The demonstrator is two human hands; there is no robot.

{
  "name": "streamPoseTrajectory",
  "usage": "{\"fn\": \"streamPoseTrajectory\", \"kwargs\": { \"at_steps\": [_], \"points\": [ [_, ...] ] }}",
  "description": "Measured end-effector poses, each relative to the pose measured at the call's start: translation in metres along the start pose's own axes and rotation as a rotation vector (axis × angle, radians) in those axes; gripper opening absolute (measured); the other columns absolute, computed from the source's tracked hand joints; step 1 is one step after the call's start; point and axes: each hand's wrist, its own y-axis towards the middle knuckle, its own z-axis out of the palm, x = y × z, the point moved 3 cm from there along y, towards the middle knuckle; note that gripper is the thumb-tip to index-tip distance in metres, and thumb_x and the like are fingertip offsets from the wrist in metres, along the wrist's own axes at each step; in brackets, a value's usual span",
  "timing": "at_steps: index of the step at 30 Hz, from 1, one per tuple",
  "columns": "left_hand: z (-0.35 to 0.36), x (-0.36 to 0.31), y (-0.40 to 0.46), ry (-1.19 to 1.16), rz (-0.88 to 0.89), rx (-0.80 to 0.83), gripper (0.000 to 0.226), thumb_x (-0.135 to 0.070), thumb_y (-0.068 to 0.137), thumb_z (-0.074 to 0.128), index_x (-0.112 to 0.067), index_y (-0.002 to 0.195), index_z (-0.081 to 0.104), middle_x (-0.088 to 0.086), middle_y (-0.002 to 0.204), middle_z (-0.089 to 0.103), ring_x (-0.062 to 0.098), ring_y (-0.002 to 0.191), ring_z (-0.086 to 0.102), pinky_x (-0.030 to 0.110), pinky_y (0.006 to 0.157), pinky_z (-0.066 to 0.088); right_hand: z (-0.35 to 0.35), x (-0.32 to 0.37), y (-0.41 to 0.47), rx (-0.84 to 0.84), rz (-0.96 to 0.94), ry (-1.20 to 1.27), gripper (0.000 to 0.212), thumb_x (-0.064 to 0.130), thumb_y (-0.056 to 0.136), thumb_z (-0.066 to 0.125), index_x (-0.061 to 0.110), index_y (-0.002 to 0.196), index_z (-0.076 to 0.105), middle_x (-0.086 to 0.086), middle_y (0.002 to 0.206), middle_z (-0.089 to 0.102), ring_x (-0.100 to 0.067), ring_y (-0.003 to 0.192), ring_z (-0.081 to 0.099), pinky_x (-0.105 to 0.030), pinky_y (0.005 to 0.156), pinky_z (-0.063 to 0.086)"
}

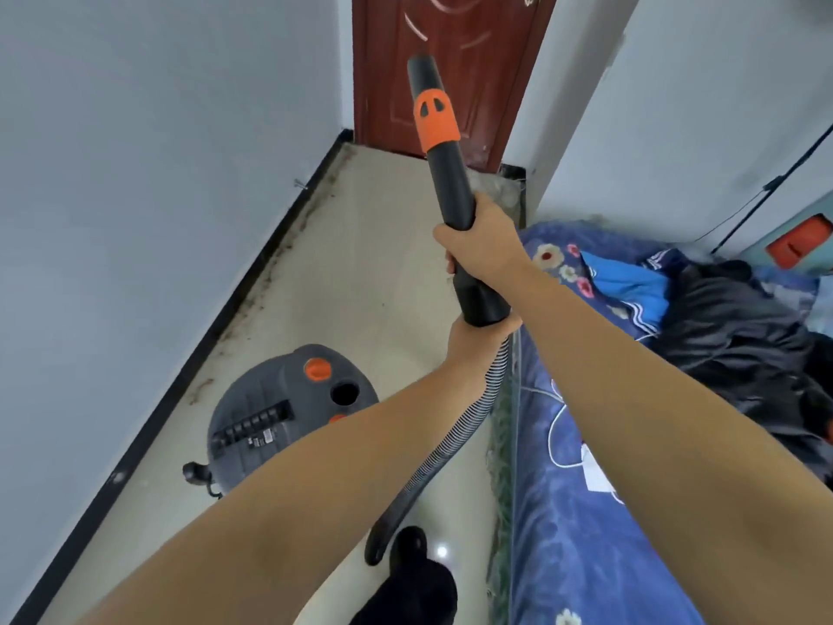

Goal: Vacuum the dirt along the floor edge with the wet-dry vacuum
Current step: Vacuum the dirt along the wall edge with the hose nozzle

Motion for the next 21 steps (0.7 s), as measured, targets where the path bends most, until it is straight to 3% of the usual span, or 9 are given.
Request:
{"fn": "streamPoseTrajectory", "kwargs": {
  "at_steps": [4, 8, 10, 12, 14, 16, 19, 21],
  "points": [
    [0.033, -0.021, 0.069, -0.065, -0.057, -0.021, 0.06, -0.028, 0.053, 0.077, -0.003, 0.107, 0.065, 0.018, 0.103, 0.07, 0.035, 0.101, 0.066, 0.046, 0.09, 0.052, -0.008, -0.014, 0.081, 0.126, -0.019, -0.08, 0.016, 0.015, 0.084, 0.06, 0.017, 0.09, 0.045, -0.004, 0.068, 0.061, -0.013, 0.046, 0.06, -0.037, 0.059, 0.056],
    [0.051, -0.048, 0.122, -0.06, -0.075, -0.044, 0.018, -0.015, 0.076, 0.077, -0.009, 0.088, 0.065, 0.006, 0.078, 0.066, 0.027, 0.08, 0.063, 0.036, 0.075, 0.049, -0.019, -0.025, 0.152, 0.177, -0.01, -0.054, 0.015, 0.014, 0.083, 0.059, 0.014, 0.093, 0.048, -0.004, 0.066, 0.062, -0.011, 0.044, 0.059, -0.03, 0.051, 0.054],
    [0.043, -0.065, 0.148, -0.023, -0.046, -0.129, 0.023, -0.017, 0.08, 0.076, -0.01, 0.099, 0.065, 0.003, 0.084, 0.066, 0.022, 0.081, 0.061, 0.033, 0.074, 0.047, -0.01, -0.024, 0.186, 0.209, 0.002, -0.002, 0.012, 0.012, 0.083, 0.058, 0.014, 0.088, 0.048, -0.005, 0.062, 0.061, -0.013, 0.043, 0.058, -0.027, 0.048, 0.05],
    [0.025, -0.078, 0.179, -0.002, -0.031, -0.225, 0.04, -0.021, 0.078, 0.077, -0.007, 0.113, 0.064, 0.007, 0.105, 0.069, 0.024, 0.094, 0.063, 0.032, 0.077, 0.047, 0.013, -0.018, 0.215, 0.271, 0.001, 0.032, 0.012, 0.011, 0.083, 0.058, 0.014, 0.084, 0.046, -0.005, 0.06, 0.06, -0.014, 0.043, 0.057, -0.025, 0.047, 0.048],
    [0.003, -0.087, 0.207, -0.036, -0.038, -0.328, 0.045, -0.022, 0.076, 0.079, -0.004, 0.115, 0.065, 0.012, 0.113, 0.068, 0.026, 0.098, 0.063, 0.033, 0.075, 0.047, 0.041, -0.011, 0.242, 0.35, -0.027, 0.045, 0.012, 0.01, 0.084, 0.058, 0.014, 0.084, 0.046, -0.006, 0.061, 0.059, -0.016, 0.045, 0.057, -0.024, 0.046, 0.047],
    [-0.016, -0.096, 0.236, -0.091, -0.053, -0.416, 0.042, -0.024, 0.075, 0.079, -0.004, 0.109, 0.067, 0.013, 0.108, 0.069, 0.026, 0.096, 0.064, 0.035, 0.075, 0.049, 0.07, -0.003, 0.269, 0.439, -0.071, 0.051, 0.01, 0.01, 0.083, 0.057, 0.014, 0.083, 0.047, -0.006, 0.06, 0.059, -0.016, 0.045, 0.057, -0.022, 0.046, 0.046],
    [-0.036, -0.109, 0.284, -0.185, -0.015, -0.48, 0.016, -0.019, 0.077, 0.078, -0.01, 0.082, 0.066, 0.01, 0.089, 0.067, 0.026, 0.087, 0.062, 0.042, 0.083, 0.052, 0.108, 0.001, 0.316, 0.57, -0.147, -0.003, 0.008, 0.013, 0.082, 0.056, 0.013, 0.087, 0.05, -0.002, 0.052, 0.059, -0.01, 0.042, 0.056, -0.019, 0.048, 0.045],
    [-0.046, -0.118, 0.32, -0.213, 0.008, -0.515, 0.014, -0.017, 0.078, 0.076, -0.012, 0.079, 0.063, 0.006, 0.081, 0.066, 0.024, 0.08, 0.061, 0.04, 0.081, 0.051, 0.133, -0.005, 0.353, 0.637, -0.175, -0.033, 0.01, 0.015, 0.08, 0.056, 0.012, 0.087, 0.049, -0.001, 0.049, 0.059, -0.008, 0.04, 0.054, -0.021, 0.05, 0.044]
  ]
}}
